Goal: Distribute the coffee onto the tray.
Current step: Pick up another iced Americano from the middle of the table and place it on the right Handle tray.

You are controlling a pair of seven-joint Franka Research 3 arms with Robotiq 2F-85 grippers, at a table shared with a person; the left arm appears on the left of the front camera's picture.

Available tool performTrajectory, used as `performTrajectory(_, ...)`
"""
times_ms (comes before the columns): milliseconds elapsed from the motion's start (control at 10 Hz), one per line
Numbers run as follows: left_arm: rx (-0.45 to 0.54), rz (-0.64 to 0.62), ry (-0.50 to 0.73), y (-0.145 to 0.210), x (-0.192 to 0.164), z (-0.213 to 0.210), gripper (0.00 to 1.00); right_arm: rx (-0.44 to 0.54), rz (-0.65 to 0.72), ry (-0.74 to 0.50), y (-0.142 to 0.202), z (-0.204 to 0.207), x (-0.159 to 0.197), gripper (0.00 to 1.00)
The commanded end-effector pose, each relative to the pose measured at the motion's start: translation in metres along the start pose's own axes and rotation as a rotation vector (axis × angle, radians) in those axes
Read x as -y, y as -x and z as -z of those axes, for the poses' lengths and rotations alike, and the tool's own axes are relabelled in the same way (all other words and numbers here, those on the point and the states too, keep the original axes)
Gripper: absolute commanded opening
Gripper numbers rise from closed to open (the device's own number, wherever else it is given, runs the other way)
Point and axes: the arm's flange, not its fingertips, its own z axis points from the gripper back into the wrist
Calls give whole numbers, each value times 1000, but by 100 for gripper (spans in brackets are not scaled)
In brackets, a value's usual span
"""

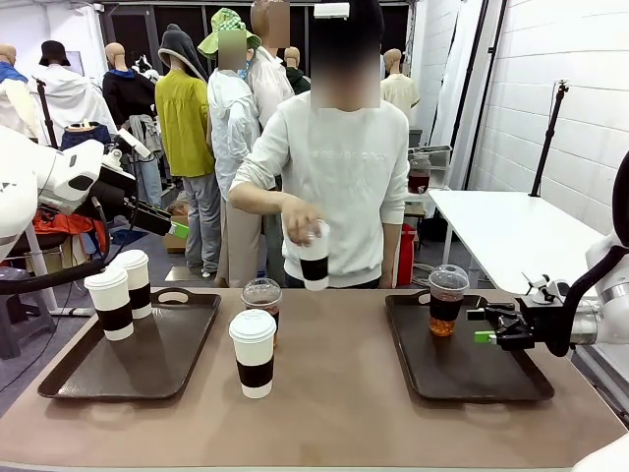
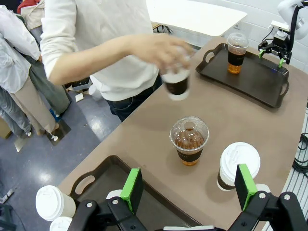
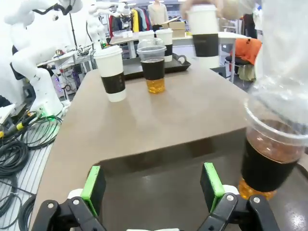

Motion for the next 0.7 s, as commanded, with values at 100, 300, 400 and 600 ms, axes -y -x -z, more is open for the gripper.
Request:
performTrajectory(100,9,0,12,2,-2,1,100,-23,-82,-4,-6,32,-31,100)
performTrajectory(300,9,0,12,2,-2,1,100,-17,-97,-29,-11,57,-39,100)
performTrajectory(400,9,0,12,2,-2,1,100,-17,-88,-42,-13,67,-40,100)
performTrajectory(600,9,0,12,2,-2,1,100,7,-58,-28,-16,90,-44,100)
